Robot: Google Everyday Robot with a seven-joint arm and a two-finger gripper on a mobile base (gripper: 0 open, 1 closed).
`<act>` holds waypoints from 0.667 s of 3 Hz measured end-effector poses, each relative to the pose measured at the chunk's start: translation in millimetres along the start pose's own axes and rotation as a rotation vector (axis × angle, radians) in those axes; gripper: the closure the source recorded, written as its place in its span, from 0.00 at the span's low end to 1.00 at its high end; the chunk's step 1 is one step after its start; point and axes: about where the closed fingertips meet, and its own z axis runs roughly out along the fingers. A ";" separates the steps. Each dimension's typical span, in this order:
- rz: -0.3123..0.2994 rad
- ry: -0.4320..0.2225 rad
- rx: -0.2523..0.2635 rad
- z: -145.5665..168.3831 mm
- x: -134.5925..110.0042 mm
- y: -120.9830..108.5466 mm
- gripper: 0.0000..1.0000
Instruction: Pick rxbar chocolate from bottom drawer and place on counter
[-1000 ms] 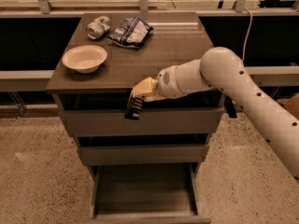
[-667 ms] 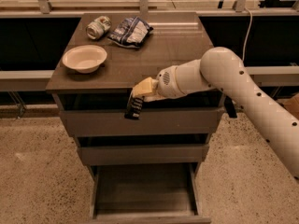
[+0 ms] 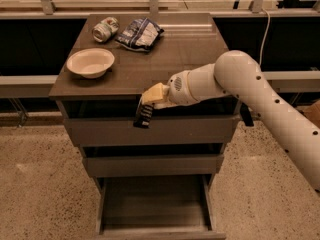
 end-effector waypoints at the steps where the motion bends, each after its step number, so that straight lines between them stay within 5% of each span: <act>1: 0.000 0.000 0.000 0.3 -0.2 0.3 0.61; 2: 0.000 0.000 0.000 0.4 -0.4 0.5 0.84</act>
Offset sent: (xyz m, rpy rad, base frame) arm -0.0009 -0.0015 -0.0146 0.0296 0.0532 0.0072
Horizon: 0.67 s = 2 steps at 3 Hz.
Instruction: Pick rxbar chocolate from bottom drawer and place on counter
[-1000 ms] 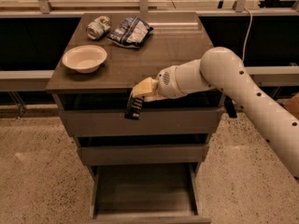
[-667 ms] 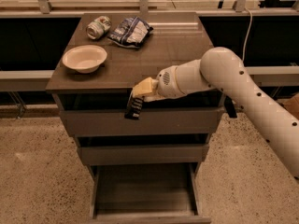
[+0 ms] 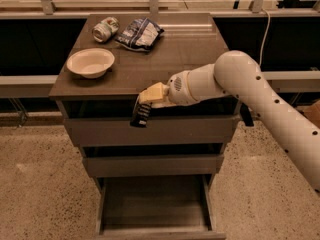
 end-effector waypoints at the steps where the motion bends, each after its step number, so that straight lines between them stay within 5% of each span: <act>1: 0.021 -0.014 0.016 4.0 -3.4 2.4 1.00; 2: 0.038 -0.005 0.042 0.3 -0.6 0.5 1.00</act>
Offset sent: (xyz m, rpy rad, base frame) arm 0.0014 -0.0069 0.0078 0.0893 0.0393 -0.0088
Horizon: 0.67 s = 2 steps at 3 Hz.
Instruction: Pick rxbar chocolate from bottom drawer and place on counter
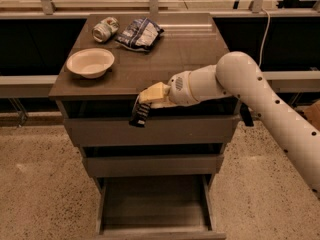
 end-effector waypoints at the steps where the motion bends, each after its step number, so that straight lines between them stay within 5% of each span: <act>1: -0.023 0.018 0.002 -11.3 7.6 -11.1 1.00; 2: -0.023 0.018 0.002 -11.2 7.5 -11.0 1.00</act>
Offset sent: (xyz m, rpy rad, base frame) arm -0.0253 -0.0152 0.0683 -0.0548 -0.0290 -0.0411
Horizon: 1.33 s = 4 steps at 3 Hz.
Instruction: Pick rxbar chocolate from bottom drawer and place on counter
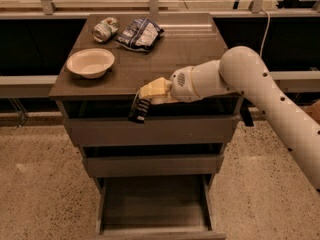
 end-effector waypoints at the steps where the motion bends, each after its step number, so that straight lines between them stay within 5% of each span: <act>1: 0.005 0.019 -0.023 -24.2 8.3 -14.0 1.00; 2: -0.019 0.040 -0.087 -49.6 29.1 -18.9 1.00; 4: -0.021 0.086 -0.212 -86.0 111.9 27.5 1.00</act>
Offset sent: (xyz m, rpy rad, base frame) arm 0.0208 -0.0651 0.0998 -0.1454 -0.0919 -0.1338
